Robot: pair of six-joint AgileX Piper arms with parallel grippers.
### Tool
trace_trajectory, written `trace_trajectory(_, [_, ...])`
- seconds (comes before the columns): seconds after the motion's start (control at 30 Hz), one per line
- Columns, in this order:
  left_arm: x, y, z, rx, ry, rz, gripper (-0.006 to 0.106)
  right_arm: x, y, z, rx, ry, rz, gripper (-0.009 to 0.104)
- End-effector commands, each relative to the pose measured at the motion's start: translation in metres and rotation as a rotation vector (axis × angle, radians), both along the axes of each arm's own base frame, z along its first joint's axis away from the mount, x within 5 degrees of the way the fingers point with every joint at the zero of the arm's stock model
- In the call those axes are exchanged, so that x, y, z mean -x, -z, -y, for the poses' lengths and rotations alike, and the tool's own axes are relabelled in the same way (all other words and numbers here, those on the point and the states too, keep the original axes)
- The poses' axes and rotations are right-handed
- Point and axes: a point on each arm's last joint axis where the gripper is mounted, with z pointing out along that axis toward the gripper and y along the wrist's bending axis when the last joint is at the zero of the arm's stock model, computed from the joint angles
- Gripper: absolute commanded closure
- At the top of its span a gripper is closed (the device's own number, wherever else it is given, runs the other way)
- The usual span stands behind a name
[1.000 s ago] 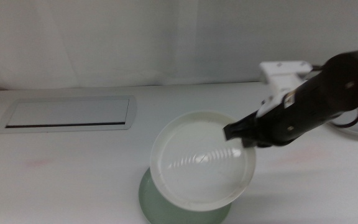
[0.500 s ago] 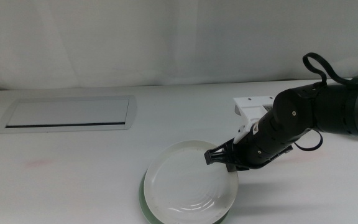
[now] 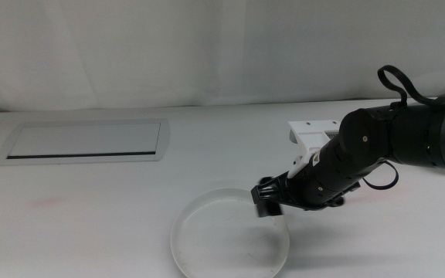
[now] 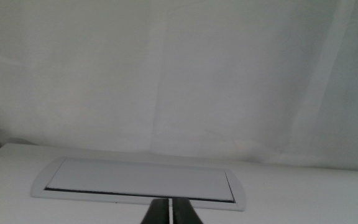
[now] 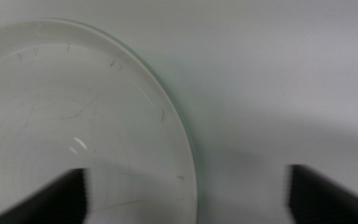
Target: Stack the three bowls on top of each other.
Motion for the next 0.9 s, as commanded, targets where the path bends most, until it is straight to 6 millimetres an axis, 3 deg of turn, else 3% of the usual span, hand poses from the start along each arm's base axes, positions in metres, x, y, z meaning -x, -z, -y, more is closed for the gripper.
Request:
trace_trajectory(0.0, [0.000,0.011,0.000,0.008,0.000,-0.019,0.103,0.000,-0.003,-0.003,-0.010,-0.015,0.004,-0.002])
trace_trajectory(0.03, [0.000,0.011,0.000,0.008,0.000,-0.019,0.103,0.001,-0.004,-0.002,-0.005,-0.026,0.009,-0.008])
trace_trajectory(0.17, [0.000,0.011,0.000,0.008,0.000,-0.019,0.103,0.001,-0.014,0.000,0.017,-0.069,0.038,-0.008])
trace_trajectory(0.27, [0.000,0.011,0.000,0.008,0.000,-0.019,0.103,-0.001,-0.036,0.005,0.067,-0.121,0.083,-0.008])
trace_trajectory(0.37, [0.000,0.011,0.000,0.008,0.000,-0.019,0.103,-0.008,-0.070,0.024,0.144,-0.114,0.138,-0.008])
trace_trajectory(0.47, [0.000,0.011,0.000,0.008,0.000,-0.019,0.103,-0.014,-0.108,0.057,0.233,-0.026,0.224,-0.008])
trace_trajectory(0.6, [0.000,0.011,0.000,0.008,0.000,-0.019,0.103,-0.008,-0.153,0.118,0.324,0.118,0.308,-0.008])
trace_trajectory(0.77, [0.000,0.011,0.000,0.008,0.000,-0.019,0.103,0.018,-0.188,0.192,0.375,0.342,0.306,-0.008])
trace_trajectory(0.87, [0.000,0.011,0.000,0.008,0.000,-0.019,0.103,0.037,-0.202,0.223,0.374,0.458,0.343,-0.008])
